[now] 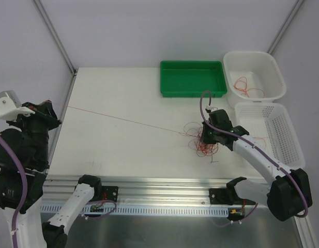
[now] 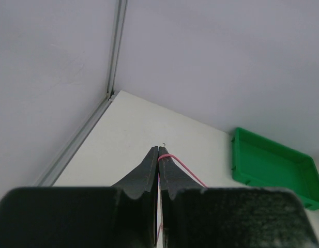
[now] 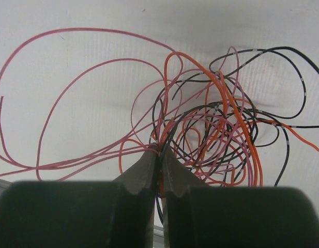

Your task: Untangle the cables

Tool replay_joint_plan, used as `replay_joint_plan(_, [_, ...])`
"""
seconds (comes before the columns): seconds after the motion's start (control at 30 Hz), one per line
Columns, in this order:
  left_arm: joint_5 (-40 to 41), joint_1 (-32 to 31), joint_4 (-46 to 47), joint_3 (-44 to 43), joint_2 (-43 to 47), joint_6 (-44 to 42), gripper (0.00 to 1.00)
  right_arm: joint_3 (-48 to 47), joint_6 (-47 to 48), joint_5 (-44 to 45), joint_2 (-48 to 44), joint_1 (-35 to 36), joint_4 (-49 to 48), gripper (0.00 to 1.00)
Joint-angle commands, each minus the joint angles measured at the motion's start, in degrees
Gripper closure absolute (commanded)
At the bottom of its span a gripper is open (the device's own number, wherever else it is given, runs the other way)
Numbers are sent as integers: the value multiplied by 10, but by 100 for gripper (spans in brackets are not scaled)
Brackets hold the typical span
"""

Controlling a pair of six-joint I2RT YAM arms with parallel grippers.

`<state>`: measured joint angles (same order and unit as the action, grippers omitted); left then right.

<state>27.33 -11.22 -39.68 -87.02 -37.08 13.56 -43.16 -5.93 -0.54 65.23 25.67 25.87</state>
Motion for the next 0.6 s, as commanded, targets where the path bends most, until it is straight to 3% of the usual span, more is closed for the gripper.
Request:
replay_joint_plan(0.0, [17,5,4,-17,-7,-47,100,18,-4,11,25,-11,-7,92])
replay_joint_plan(0.13, [-62,6,-5,59,-15,-29,100,16,2,-52,33,-11,-18,83])
replay_joint_plan(0.17, [-85,5,-5,77,-17,-21,100,13,6,-67,31,-10,-20,69])
replay_joint_plan(0.27, [-182,5,-2,160,-38,13,100,-3,25,-106,11,-4,-8,49])
replay_joint_plan(0.4, [-252,5,7,257,-80,44,100,-39,53,-123,-21,16,27,37])
replay_joint_plan(0.47, [-272,6,14,301,-101,49,93,-61,56,-120,-41,32,50,34])
replay_joint_plan(0.57, [-312,5,22,345,-120,56,70,-81,69,-105,-59,50,71,31])
